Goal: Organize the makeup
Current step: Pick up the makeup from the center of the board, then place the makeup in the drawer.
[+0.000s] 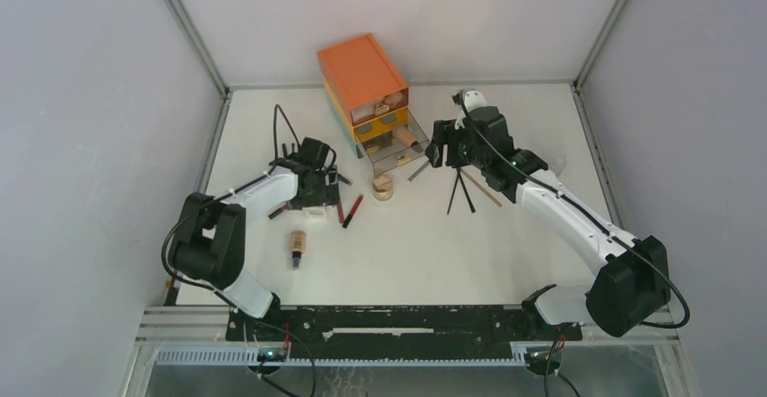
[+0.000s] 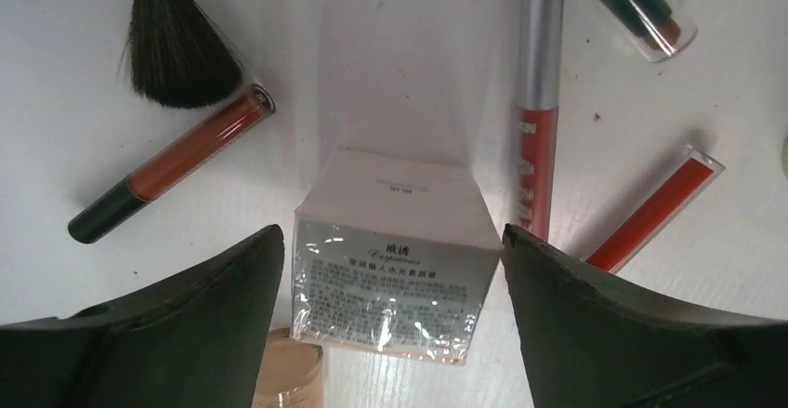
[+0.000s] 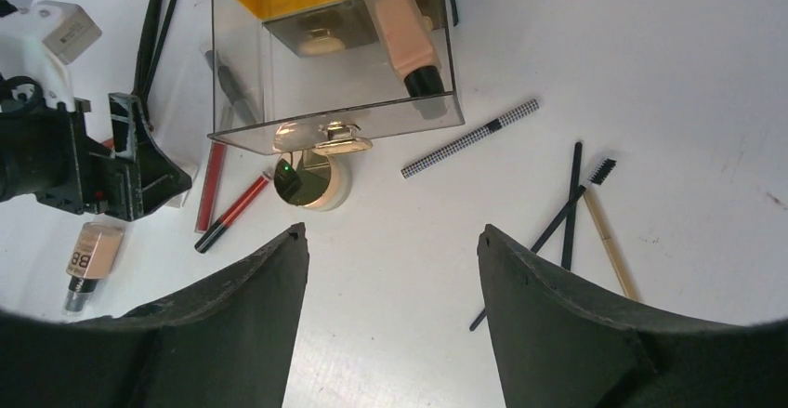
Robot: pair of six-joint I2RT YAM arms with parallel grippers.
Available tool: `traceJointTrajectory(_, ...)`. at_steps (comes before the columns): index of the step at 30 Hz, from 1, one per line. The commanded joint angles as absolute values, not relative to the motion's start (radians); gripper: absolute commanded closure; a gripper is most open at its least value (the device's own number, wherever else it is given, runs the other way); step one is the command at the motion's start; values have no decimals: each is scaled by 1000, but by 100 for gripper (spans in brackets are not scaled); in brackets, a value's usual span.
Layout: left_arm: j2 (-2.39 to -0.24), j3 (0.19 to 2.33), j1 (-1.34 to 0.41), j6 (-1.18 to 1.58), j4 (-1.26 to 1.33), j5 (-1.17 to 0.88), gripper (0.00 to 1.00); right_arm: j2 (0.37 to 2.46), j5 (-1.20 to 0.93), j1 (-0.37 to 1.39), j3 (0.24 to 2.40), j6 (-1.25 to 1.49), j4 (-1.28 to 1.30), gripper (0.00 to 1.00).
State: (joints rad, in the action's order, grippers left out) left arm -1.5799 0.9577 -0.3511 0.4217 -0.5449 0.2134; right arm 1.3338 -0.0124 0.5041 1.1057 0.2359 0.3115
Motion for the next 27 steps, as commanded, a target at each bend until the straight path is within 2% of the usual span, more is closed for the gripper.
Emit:
traceJointTrajectory(1, -1600, 1014, -356, 442, -483, 240, 16, 1283, -21, 497, 1120, 246, 277, 26)
traceJointTrajectory(6, -1566, 1009, -357, 459, -473, 239, 48, 1280, -35, 493, 1120, 238, 278, 25)
traceJointTrajectory(7, -1540, 1007, -359, 461, -478, 238, 51, 1278, -36, 492, 1120, 236, 283, 25)
traceJointTrajectory(11, -1391, 1048, -410, 447, -531, 278, 54, 1265, -38, 478, 1106, 232, 292, 26)
traceJointTrajectory(15, -1335, 1236, -529, 401, -581, 310, 54, 1246, -21, 463, 1080, 235, 280, 26)
traceJointTrajectory(20, -1477, 1517, -642, 372, -654, 346, 54, 1212, 4, 450, 1078, 233, 295, 26)
traceJointTrajectory(27, -1668, 1694, -676, 328, -595, 369, 55, 1147, 58, 444, 1061, 235, 358, 26)
